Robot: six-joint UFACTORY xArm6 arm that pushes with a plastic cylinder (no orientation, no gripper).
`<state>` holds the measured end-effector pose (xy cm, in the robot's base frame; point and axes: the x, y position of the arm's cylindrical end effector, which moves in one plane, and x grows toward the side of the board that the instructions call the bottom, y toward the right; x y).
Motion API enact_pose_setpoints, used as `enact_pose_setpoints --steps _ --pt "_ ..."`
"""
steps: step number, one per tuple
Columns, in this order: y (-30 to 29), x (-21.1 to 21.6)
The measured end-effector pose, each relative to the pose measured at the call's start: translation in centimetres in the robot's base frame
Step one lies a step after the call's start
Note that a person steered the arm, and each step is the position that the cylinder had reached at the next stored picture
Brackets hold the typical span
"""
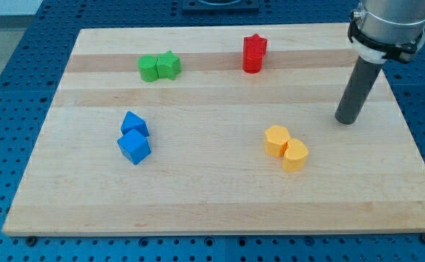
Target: Move your arm towards right side of blue cube
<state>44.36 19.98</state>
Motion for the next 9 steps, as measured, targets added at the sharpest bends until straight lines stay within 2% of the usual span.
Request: enact_pose_setpoints --steps 2,4,9 --pt "-0.3 -0.8" --pt "-5.3 -3.4" --pt "-22.7 -2.3"
